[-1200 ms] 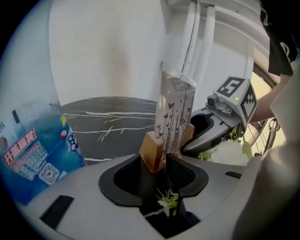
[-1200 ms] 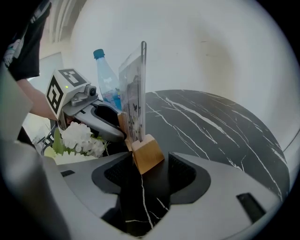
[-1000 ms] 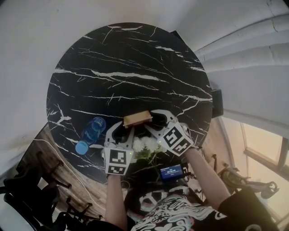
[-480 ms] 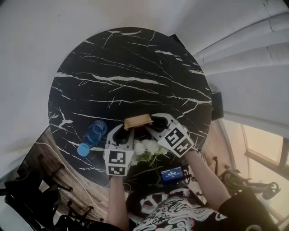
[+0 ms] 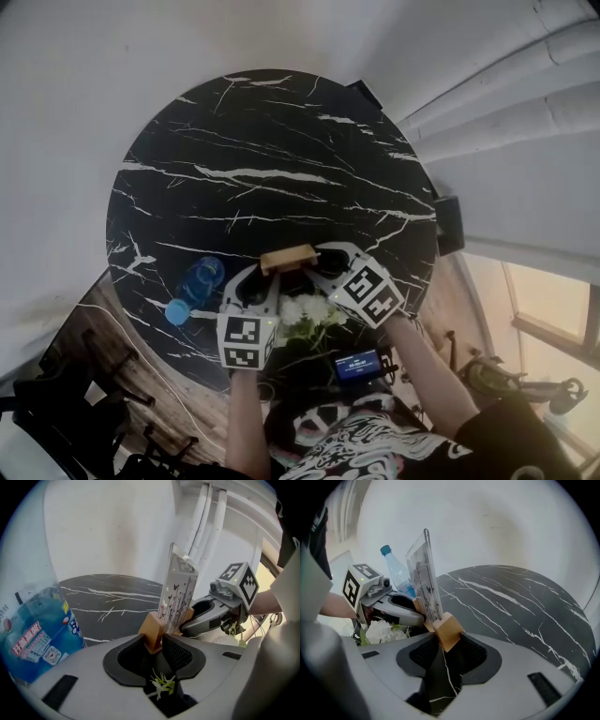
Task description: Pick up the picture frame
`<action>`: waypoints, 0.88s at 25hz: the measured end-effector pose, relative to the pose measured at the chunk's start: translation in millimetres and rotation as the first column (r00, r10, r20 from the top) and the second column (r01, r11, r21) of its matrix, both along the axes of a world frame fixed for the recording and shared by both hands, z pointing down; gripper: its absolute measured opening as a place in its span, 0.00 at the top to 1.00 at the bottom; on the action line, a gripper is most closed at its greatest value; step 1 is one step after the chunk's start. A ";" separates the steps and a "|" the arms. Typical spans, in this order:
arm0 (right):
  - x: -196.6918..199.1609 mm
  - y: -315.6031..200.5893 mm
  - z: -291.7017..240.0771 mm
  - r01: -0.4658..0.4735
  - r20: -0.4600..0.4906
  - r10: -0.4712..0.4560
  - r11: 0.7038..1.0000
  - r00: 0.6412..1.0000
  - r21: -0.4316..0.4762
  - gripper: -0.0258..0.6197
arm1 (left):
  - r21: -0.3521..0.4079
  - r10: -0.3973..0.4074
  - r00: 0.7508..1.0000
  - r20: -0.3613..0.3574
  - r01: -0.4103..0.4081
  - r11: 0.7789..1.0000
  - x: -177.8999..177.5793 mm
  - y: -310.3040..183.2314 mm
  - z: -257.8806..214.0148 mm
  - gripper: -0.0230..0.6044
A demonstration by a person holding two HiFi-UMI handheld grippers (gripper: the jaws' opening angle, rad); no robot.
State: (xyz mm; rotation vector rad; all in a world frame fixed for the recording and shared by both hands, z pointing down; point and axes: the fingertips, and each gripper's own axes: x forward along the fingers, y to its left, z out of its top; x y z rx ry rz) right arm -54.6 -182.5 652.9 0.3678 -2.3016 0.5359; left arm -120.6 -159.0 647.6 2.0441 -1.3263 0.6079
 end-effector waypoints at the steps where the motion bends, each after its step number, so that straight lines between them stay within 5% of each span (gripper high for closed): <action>1: 0.2 -0.6 -1.7 -0.003 0.002 0.003 1.000 1.000 0.001 0.73 | 0.002 -0.003 1.000 -0.004 0.003 1.000 0.0 -0.4 -1.9 0.76; 22: 19.1 10.4 -53.0 -0.136 0.043 0.138 0.990 0.990 -0.041 0.75 | 0.016 -0.009 0.997 -0.081 0.010 1.000 16.8 10.9 -50.7 0.78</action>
